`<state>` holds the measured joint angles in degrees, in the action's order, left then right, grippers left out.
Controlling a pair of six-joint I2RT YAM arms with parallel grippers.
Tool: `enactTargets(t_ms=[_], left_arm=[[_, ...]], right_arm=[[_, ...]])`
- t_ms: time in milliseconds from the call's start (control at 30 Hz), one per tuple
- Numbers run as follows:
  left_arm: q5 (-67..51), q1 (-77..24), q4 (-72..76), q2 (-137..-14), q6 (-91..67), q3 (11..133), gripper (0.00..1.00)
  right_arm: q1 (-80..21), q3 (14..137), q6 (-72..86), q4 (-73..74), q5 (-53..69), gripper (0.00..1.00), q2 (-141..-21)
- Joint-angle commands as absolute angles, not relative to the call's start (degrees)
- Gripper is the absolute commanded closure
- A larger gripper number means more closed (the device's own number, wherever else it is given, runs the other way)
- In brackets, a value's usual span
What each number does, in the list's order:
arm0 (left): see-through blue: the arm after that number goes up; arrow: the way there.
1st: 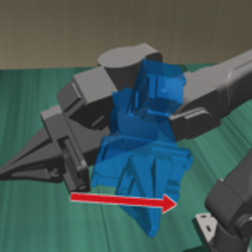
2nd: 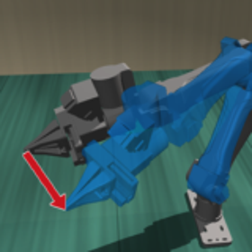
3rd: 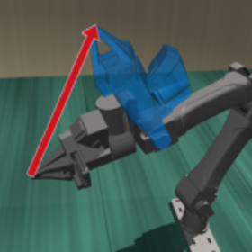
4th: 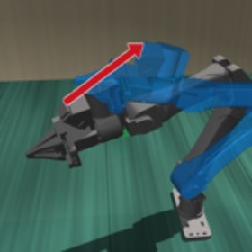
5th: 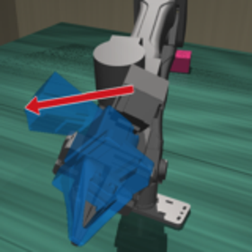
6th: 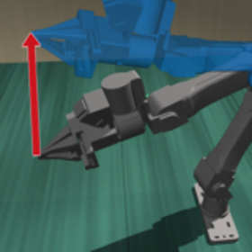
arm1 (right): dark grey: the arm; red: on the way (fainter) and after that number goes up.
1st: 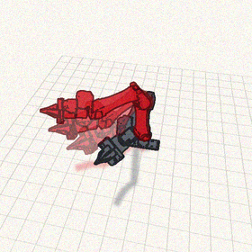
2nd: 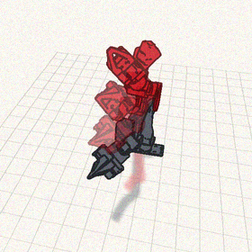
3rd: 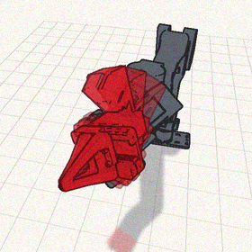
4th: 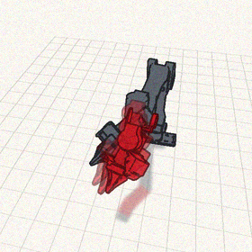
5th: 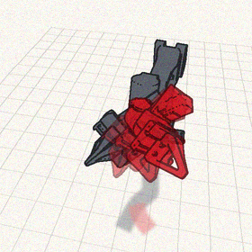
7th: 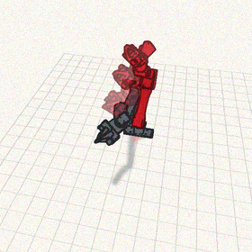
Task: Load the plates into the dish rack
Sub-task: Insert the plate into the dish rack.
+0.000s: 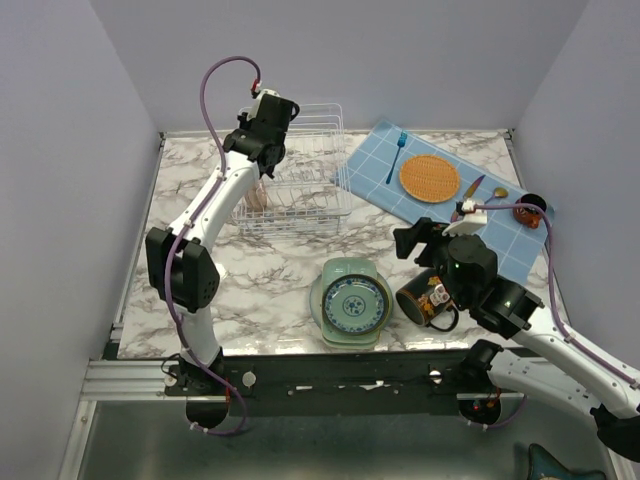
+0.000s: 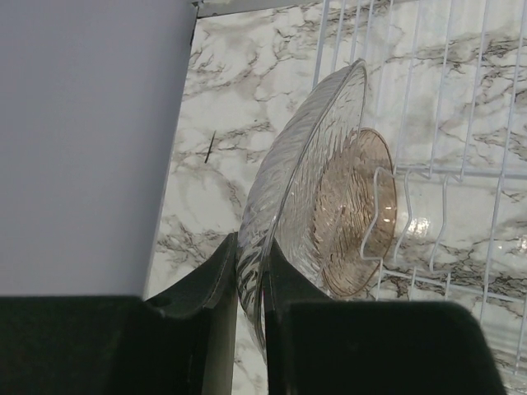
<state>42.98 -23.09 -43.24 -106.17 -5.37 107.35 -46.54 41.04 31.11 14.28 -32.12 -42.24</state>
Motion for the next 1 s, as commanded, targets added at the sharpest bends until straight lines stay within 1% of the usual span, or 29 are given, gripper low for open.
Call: enactTargets(t_ms=[0, 300, 800, 967], left_arm=[[44.3, -23.47, -44.03, -107.05, -6.68, 107.32, 1.0], [38.67, -23.64, -44.12, -108.63, -9.58, 107.23, 1.0], [37.44, -23.73, -44.38, -111.44, -12.04, 107.75, 1.0], [39.11, -23.73, -45.96, -112.94, -13.53, 108.89, 1.0]], right_arm=[[-46.67, 39.9, 32.78, 17.05, -34.1, 0.11, -41.75], [-46.67, 39.81, 32.87, 18.28, -34.72, 0.12, -41.31], [-46.67, 41.31, 31.82, 18.63, -33.57, 0.12, -42.63], [-46.67, 41.4, 31.64, 18.46, -32.79, 0.13, -42.54]])
